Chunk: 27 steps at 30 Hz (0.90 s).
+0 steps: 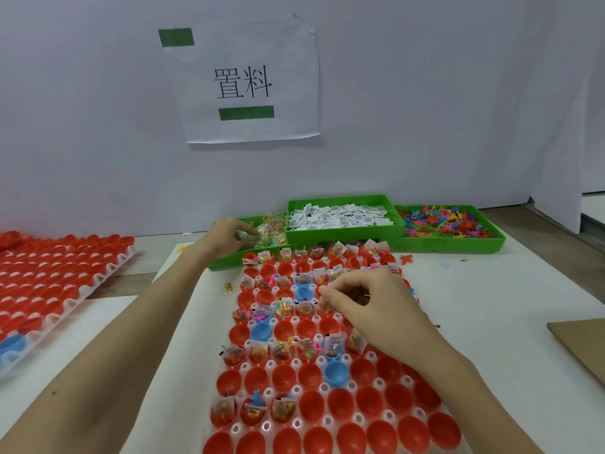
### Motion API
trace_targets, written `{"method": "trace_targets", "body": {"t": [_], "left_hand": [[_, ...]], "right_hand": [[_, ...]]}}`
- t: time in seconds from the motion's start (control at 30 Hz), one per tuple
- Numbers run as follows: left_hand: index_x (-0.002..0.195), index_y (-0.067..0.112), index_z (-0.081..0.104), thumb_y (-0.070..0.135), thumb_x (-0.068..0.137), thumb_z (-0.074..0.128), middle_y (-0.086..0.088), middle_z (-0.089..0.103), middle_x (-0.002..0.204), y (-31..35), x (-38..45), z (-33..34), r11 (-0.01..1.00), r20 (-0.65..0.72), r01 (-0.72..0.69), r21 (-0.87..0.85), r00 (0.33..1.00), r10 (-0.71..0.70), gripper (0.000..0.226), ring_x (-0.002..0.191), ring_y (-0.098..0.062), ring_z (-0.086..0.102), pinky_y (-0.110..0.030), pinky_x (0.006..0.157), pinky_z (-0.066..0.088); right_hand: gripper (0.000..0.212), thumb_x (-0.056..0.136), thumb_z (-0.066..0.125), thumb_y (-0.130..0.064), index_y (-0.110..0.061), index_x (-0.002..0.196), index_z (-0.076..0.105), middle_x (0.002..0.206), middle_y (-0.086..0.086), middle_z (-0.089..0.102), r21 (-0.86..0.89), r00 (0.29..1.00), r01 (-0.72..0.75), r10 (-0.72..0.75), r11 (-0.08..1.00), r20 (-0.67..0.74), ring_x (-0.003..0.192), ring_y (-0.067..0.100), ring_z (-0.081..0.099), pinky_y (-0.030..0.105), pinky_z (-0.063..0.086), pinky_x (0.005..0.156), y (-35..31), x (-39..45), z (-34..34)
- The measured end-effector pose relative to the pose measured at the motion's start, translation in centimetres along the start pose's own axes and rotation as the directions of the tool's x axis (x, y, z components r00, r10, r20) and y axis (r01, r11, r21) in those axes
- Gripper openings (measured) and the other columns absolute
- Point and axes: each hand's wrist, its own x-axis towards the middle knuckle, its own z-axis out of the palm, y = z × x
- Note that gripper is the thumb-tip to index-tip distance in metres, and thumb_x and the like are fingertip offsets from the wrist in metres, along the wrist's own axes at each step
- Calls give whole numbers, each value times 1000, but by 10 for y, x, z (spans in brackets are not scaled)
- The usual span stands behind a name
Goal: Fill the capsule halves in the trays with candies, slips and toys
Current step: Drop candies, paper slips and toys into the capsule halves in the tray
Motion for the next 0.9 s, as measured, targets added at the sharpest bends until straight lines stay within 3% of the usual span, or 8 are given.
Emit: {"method": "trace_targets", "body": {"t": [0.27, 0.37, 0.47, 0.57, 0.73, 0.9], "left_hand": [[117, 7, 74, 13, 88, 80, -10, 72, 103, 7, 7, 4, 1000, -60, 22, -7, 998, -22, 30, 90, -24, 65, -37, 82, 56], [114, 2, 73, 15, 86, 82, -10, 70, 101, 10, -2, -1, 998, -218, 7, -65, 976, -21, 32, 86, -20, 62, -28, 76, 50], [111, -1, 74, 7, 81, 85, -13, 69, 101, 19, -22, -12, 983, -412, -38, -178, 911, -39, 32, 85, -23, 65, -29, 81, 55], [102, 6, 79, 10, 84, 83, -9, 72, 95, 34, -56, -20, 943, -546, -108, -314, 833, -86, 19, 80, -19, 67, -13, 74, 51], [89, 28, 80, 23, 86, 81, 13, 75, 84, 62, -136, -5, 797, -506, -205, -569, 851, -142, 7, 76, -9, 67, -13, 65, 52], [88, 30, 79, 19, 86, 80, 14, 76, 88, 82, -184, 18, 691, -455, -246, -680, 880, -135, 11, 82, -12, 70, -19, 68, 55]], "right_hand": [[25, 97, 68, -35, -28, 75, 78, 68, -9, 71, -4, 1000, 8, -8, 1000, -21, 60, 8, 63, 15, 48, 58, 1, 1, 2], [26, 97, 67, -36, -28, 75, 78, 65, -7, 70, -5, 1000, -4, 4, 1000, -21, 53, 7, 58, 16, 46, 55, 2, 2, 1], [26, 98, 67, -35, -27, 76, 79, 62, -8, 68, 4, 1000, -5, 5, 1000, -22, 49, 1, 53, 13, 42, 53, 3, 2, 1], [27, 98, 66, -34, -28, 74, 79, 57, -13, 65, 4, 1000, 1, -1, 1000, -28, 48, 0, 53, 10, 40, 52, 2, 2, 0], [25, 98, 66, -33, -27, 76, 76, 70, -5, 70, -19, 993, 12, -15, 1000, -115, 63, 8, 64, 13, 46, 60, 2, 4, -4], [10, 98, 67, -23, -26, 99, 76, 89, -13, 73, -79, 985, -20, 6, 997, -170, 84, 0, 66, 14, 52, 74, 0, 18, -8]]}}
